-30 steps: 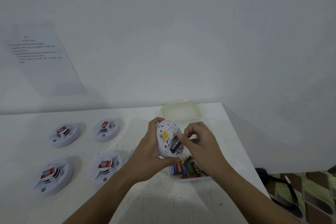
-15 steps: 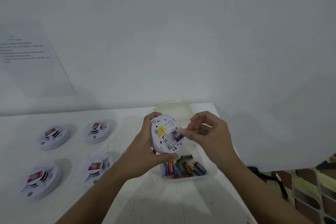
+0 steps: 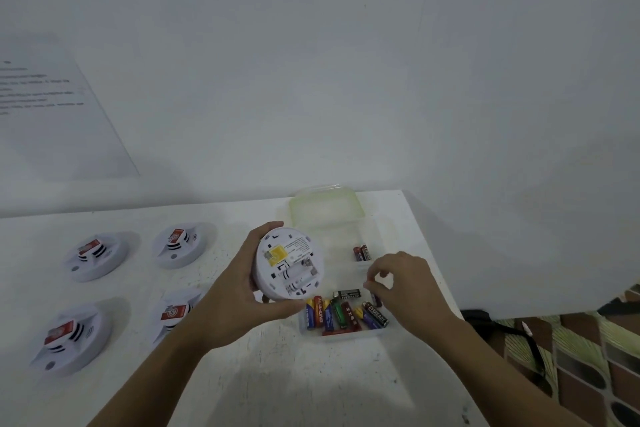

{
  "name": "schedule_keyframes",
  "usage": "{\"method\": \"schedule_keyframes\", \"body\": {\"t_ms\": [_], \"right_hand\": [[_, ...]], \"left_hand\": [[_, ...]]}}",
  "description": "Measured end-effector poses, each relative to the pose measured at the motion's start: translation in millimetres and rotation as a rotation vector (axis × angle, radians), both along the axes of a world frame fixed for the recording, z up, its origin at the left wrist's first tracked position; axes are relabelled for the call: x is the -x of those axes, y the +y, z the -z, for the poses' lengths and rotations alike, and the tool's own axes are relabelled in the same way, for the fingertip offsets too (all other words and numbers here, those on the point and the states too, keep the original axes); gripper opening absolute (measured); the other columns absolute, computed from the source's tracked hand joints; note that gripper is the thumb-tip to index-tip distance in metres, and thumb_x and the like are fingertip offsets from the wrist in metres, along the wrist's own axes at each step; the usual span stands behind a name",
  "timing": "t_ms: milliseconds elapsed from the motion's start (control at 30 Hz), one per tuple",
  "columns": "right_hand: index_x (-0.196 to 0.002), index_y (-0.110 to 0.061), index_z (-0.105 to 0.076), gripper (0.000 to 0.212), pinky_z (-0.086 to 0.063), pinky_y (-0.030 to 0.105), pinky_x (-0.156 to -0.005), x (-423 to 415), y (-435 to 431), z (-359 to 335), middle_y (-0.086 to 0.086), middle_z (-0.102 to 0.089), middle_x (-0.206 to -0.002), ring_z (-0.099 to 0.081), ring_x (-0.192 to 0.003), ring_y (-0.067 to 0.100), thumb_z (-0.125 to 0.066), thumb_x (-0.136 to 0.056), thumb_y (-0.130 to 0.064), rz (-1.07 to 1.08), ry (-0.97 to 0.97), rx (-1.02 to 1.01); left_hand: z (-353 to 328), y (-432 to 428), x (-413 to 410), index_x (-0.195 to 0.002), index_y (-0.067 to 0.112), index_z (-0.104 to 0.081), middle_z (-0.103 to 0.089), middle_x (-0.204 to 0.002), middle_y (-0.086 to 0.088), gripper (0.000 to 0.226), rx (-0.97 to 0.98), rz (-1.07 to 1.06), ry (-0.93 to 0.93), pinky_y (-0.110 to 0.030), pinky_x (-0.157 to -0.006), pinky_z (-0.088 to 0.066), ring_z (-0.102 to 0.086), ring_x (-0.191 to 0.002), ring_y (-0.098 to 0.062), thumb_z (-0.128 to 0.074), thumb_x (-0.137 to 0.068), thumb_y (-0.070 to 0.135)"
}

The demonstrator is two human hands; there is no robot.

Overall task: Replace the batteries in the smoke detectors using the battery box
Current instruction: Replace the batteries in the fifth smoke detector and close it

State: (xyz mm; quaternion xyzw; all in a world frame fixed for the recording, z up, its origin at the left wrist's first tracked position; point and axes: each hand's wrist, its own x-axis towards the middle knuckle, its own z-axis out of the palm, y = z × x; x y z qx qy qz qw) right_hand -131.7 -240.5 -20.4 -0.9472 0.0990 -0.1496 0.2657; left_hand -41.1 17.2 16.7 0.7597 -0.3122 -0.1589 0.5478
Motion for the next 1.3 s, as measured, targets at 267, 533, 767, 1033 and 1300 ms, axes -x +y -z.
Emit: {"method": "schedule_keyframes", "body": {"t_ms": [267,533,767,1033,1300], "right_hand": [[-0.092,-0.027,-0.073,0.011,-0.044,0.029,-0.089,-13.6,3.4,-12.1,-0.016,-0.068,-0.098,-0.056,-0.088,0.003,-0.065,-0.094,-0.035,-0.036,0.115,0.087],[-0.094,-0.022,-0.072,0.008,-0.051,0.022,-0.068,-65.2,-5.4,-25.0,-0.007,-0.073,-0.089,-0.062,-0.074,0.008,-0.065,-0.091,-0.024,0.046,0.146,0.053],[-0.099,-0.015,-0.058,0.011,-0.050,0.028,-0.069,-100.2,4.3,-22.2,0.003,-0.061,-0.092,-0.058,-0.075,0.020,-0.058,-0.089,-0.010,-0.020,0.467,0.415],[-0.100,-0.015,-0.057,0.016,-0.042,0.024,-0.061,-117.6,3.8,-7.0,0.000,-0.055,-0.086,-0.052,-0.069,0.016,-0.058,-0.088,-0.004,-0.024,0.499,0.403],[-0.085,-0.021,-0.070,0.006,-0.052,0.017,-0.060,-110.2,4.7,-20.7,-0.006,-0.073,-0.082,-0.069,-0.068,0.008,-0.074,-0.088,-0.017,-0.006,0.098,-0.340]], "left_hand": [[-2.2,-0.1,-3.2,-0.144,0.035,-0.035,-0.053,-0.130,0.029,0.098,0.035,-0.005,0.028,-0.021,-0.086,-0.057,-0.052,-0.126,0.001,-0.088,-0.067,0.006],[-5.9,2.2,-15.6,-0.143,0.035,-0.036,-0.057,-0.131,0.022,0.097,0.072,-0.036,0.038,-0.026,-0.090,-0.057,-0.055,-0.126,-0.005,-0.087,-0.069,0.000],[-8.1,6.8,-30.0,-0.143,0.035,-0.036,-0.056,-0.132,0.019,0.097,0.070,-0.047,0.038,-0.027,-0.091,-0.057,-0.054,-0.128,-0.009,-0.088,-0.069,0.001],[-8.5,8.8,-40.9,-0.142,0.036,-0.034,-0.054,-0.128,0.028,0.097,0.050,-0.041,0.000,-0.019,-0.088,-0.055,-0.053,-0.126,0.000,-0.087,-0.068,0.001],[-4.9,9.8,-43.3,-0.142,0.035,-0.034,-0.054,-0.130,0.027,0.097,0.056,-0.064,0.009,-0.021,-0.087,-0.056,-0.052,-0.127,-0.002,-0.088,-0.068,0.006]]}}
